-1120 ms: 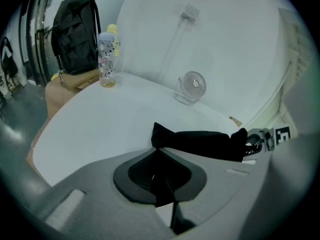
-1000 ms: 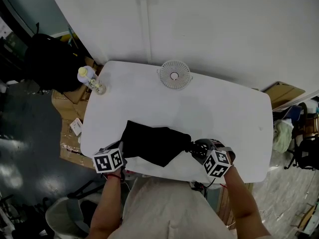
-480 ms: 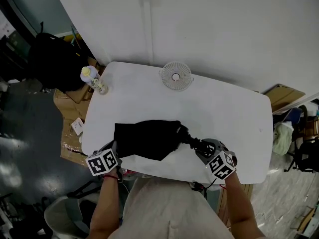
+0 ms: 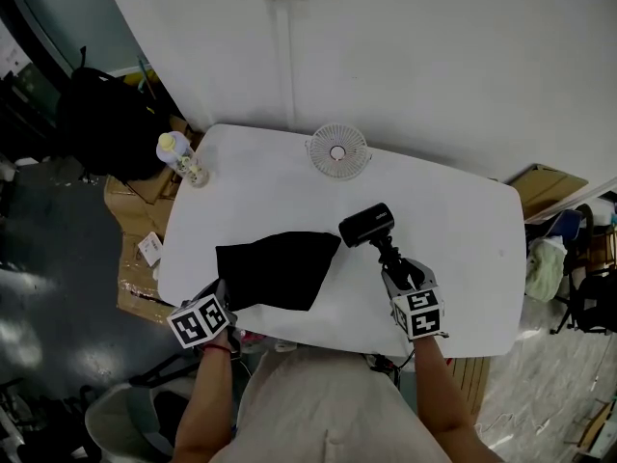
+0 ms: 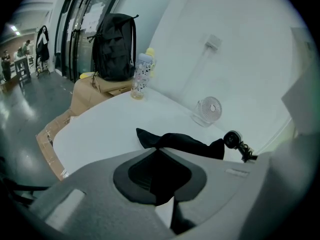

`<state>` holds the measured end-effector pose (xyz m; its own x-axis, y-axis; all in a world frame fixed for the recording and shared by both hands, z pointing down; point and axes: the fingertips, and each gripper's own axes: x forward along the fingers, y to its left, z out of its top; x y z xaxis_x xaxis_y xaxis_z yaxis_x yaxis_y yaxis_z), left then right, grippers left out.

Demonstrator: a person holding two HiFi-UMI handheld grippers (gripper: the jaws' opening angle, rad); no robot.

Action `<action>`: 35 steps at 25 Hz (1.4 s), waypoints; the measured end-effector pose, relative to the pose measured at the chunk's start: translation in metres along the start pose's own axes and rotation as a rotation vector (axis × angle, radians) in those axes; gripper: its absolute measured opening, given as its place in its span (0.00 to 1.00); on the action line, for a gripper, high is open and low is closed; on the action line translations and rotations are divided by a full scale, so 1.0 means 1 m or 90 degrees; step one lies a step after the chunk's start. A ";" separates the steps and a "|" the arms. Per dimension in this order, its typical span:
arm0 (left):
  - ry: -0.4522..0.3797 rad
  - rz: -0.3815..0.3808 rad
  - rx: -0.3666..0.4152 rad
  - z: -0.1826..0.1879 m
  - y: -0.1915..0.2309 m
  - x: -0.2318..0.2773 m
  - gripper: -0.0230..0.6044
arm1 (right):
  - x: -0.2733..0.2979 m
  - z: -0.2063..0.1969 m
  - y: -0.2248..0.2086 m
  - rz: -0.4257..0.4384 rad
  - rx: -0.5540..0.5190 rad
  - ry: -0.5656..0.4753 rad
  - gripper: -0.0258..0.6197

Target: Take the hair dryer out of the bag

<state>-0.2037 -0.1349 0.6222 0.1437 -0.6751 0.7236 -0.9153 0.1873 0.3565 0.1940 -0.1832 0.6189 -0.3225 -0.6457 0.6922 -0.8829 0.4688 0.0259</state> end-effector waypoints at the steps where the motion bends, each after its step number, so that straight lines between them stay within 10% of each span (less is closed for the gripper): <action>1: 0.001 -0.002 0.001 -0.001 -0.001 0.000 0.07 | 0.005 0.002 -0.002 -0.015 0.020 -0.004 0.36; 15: 0.016 -0.026 0.027 -0.015 -0.006 -0.003 0.07 | 0.055 -0.022 0.006 -0.120 0.167 0.038 0.36; 35: 0.068 -0.115 0.093 -0.020 -0.011 -0.004 0.07 | 0.070 -0.040 0.015 -0.143 0.163 0.067 0.43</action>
<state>-0.1871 -0.1205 0.6273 0.3415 -0.6079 0.7168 -0.9148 -0.0402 0.4018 0.1714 -0.1972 0.6965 -0.0853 -0.6441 0.7602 -0.9890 0.1473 0.0138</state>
